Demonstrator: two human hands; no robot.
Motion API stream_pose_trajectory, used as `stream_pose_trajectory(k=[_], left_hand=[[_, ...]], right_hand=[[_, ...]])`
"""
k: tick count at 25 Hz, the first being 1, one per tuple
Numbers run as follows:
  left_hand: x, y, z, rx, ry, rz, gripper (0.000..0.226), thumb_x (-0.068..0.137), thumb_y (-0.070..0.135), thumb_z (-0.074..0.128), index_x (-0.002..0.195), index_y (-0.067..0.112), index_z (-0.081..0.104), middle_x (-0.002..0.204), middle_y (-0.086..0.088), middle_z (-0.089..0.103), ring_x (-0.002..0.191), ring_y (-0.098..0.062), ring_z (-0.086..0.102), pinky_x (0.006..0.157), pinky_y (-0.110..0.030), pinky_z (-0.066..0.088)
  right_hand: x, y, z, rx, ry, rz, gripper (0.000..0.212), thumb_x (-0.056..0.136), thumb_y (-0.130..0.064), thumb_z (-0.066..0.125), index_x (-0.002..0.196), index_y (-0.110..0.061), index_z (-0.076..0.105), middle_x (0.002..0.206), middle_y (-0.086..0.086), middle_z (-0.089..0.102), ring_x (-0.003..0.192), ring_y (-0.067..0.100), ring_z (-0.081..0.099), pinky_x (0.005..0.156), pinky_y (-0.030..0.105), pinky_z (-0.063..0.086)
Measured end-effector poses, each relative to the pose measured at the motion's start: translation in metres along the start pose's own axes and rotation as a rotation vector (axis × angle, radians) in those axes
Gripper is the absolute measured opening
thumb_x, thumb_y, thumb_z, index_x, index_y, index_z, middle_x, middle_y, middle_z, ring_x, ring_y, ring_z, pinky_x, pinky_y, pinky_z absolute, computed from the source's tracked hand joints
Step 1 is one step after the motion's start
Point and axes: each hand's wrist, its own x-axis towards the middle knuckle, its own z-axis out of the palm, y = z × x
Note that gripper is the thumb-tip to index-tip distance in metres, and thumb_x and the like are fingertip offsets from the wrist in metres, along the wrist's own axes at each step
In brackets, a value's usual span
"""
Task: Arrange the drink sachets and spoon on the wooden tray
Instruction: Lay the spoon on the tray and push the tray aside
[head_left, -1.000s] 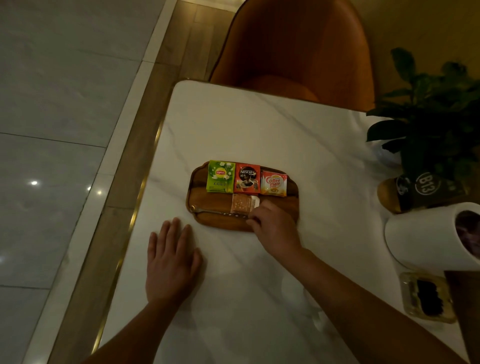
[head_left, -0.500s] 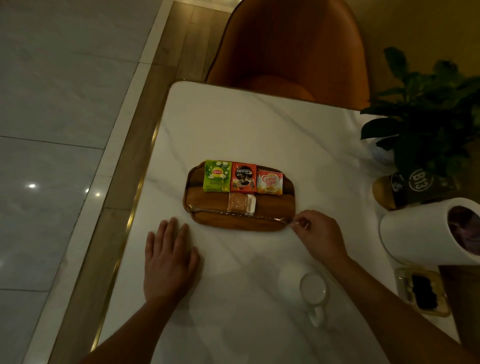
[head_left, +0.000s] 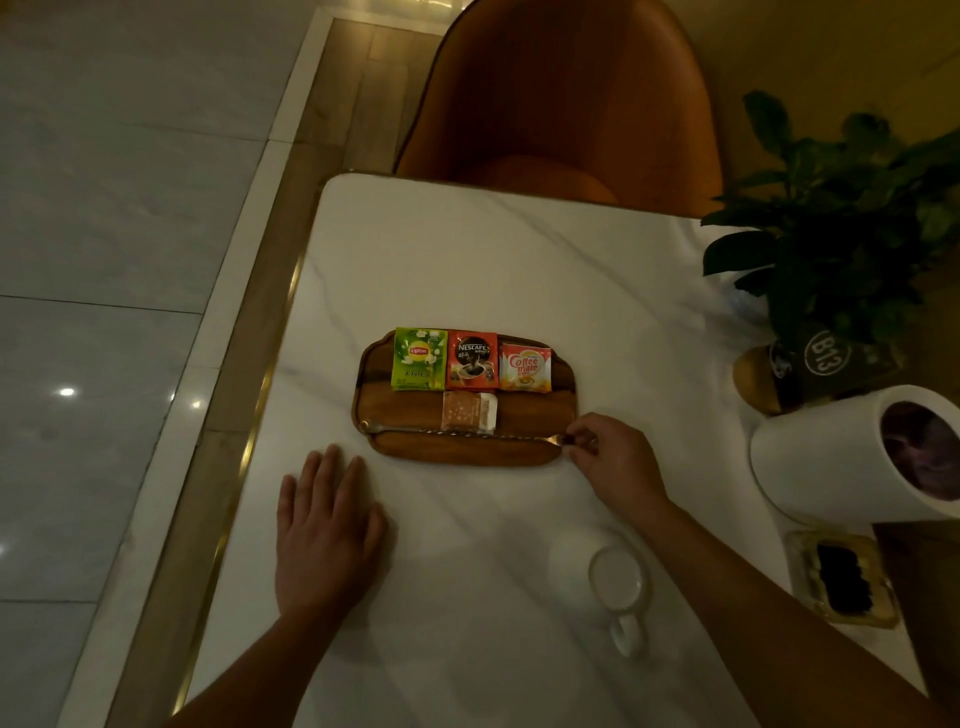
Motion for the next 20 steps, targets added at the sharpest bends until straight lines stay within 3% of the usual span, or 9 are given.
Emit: stream_pose_trajectory(k=[7, 14, 17, 20], left_hand=[[0.000, 0.002, -0.001, 0.002, 0.011, 0.000, 0.069, 0.094, 0.051, 0.037, 0.153, 0.015, 0.039, 0.166, -0.013, 0.028, 0.156, -0.028, 0.014, 0.127, -0.048, 0.008], [0.001, 0.003, -0.005, -0.031, 0.026, 0.010, 0.069, 0.094, 0.051, 0.036, 0.151, 0.013, 0.043, 0.164, -0.016, 0.032, 0.155, -0.030, 0.019, 0.127, -0.047, 0.008], [0.000, 0.005, -0.013, -0.133, 0.044, -0.005, 0.067, 0.093, 0.049, 0.038, 0.145, 0.009, 0.051, 0.159, -0.017, 0.041, 0.151, -0.033, 0.029, 0.125, -0.052, 0.017], [0.013, 0.010, -0.029, -0.324, 0.089, -0.144, 0.052, 0.093, 0.038, 0.052, 0.133, 0.006, 0.063, 0.142, -0.018, 0.059, 0.133, -0.036, 0.052, 0.111, -0.053, 0.037]], right_hand=[[0.003, 0.006, -0.002, 0.036, -0.026, -0.029, 0.027, 0.080, -0.013, 0.078, 0.106, -0.015, 0.071, 0.088, 0.002, 0.067, 0.081, 0.020, 0.063, 0.077, 0.031, 0.051], [0.006, 0.014, -0.001, 0.186, -0.037, 0.053, 0.033, 0.079, -0.018, 0.080, 0.107, -0.024, 0.064, 0.081, -0.006, 0.063, 0.075, 0.014, 0.063, 0.067, 0.026, 0.052], [0.006, 0.022, -0.002, 0.391, -0.018, 0.231, 0.023, 0.087, -0.021, 0.073, 0.106, -0.015, 0.063, 0.082, 0.000, 0.065, 0.068, 0.018, 0.064, 0.056, 0.031, 0.055], [0.017, 0.024, -0.010, 0.425, -0.001, 0.323, 0.020, 0.090, -0.018, 0.069, 0.106, -0.007, 0.065, 0.082, 0.007, 0.067, 0.065, 0.022, 0.064, 0.062, 0.039, 0.059]])
